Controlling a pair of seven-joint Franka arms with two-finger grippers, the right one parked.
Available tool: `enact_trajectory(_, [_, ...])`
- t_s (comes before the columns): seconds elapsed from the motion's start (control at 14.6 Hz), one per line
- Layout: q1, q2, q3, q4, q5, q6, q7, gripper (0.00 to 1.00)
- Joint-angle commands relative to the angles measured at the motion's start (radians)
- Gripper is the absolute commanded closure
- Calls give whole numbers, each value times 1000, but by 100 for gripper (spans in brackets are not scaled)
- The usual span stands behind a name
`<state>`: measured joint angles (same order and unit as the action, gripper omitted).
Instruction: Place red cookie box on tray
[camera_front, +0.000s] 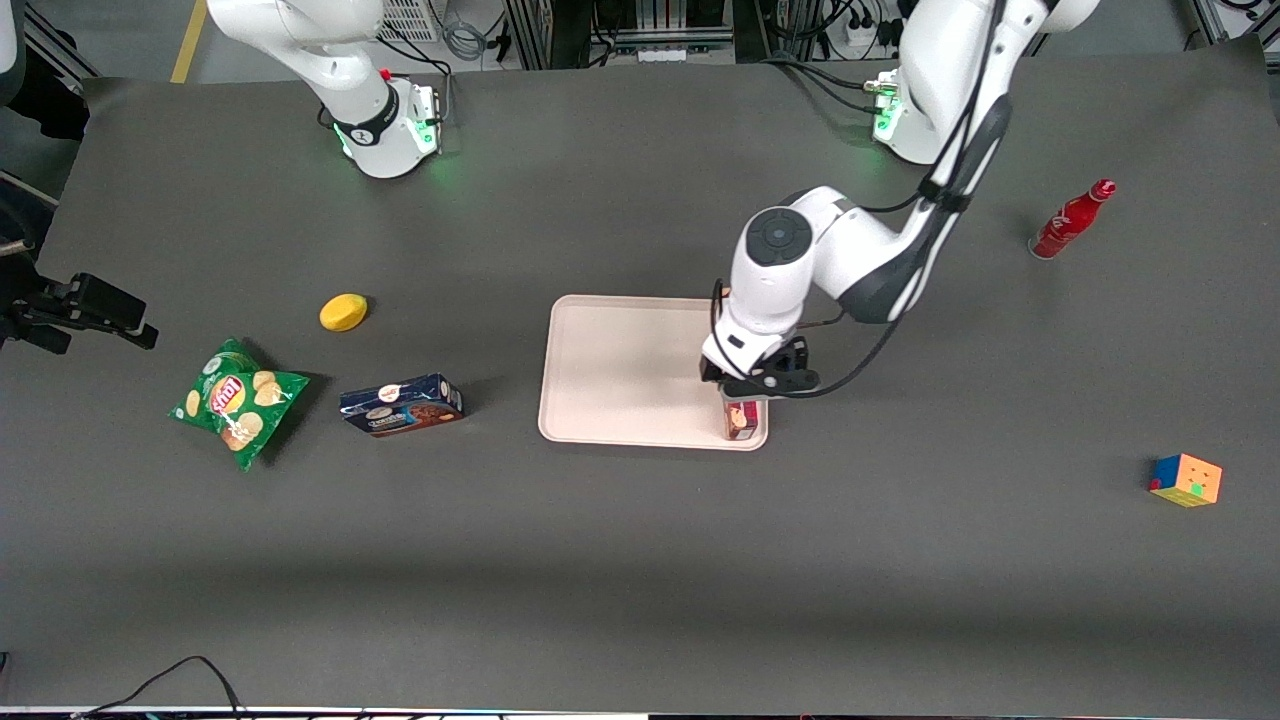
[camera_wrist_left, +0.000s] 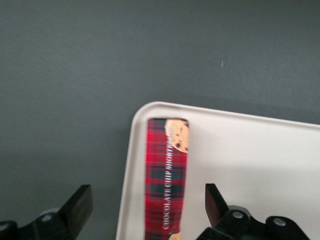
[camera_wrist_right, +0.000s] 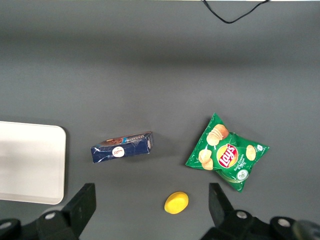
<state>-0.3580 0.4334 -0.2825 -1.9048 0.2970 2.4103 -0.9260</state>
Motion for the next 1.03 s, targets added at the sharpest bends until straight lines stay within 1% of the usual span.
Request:
enact_trajectory(0.0, [82,-149,31,16,-229,-193,320,0])
enact_trajectory(0.07, [102,-175,58,50,-264,-282,420,0])
enact_trajectory(0.21, [151,-221,95,122,-276,-451,569,0])
enact_trajectory(0.27, [166,-251,114,145,-276,-515,608,0])
enact_trajectory(0.41, [177,-324,147,161,-272,-600,621,0])
enact_trajectory(0.48, [203,-361,151,161,-271,-621,633,0])
enact_trajectory(0.69, [276,-458,166,162,-277,-683,777,0])
enact_trajectory(0.82, [289,-502,201,174,-277,-732,794,0])
enact_trajectory(0.96, [290,-530,204,222,-277,-845,800,0])
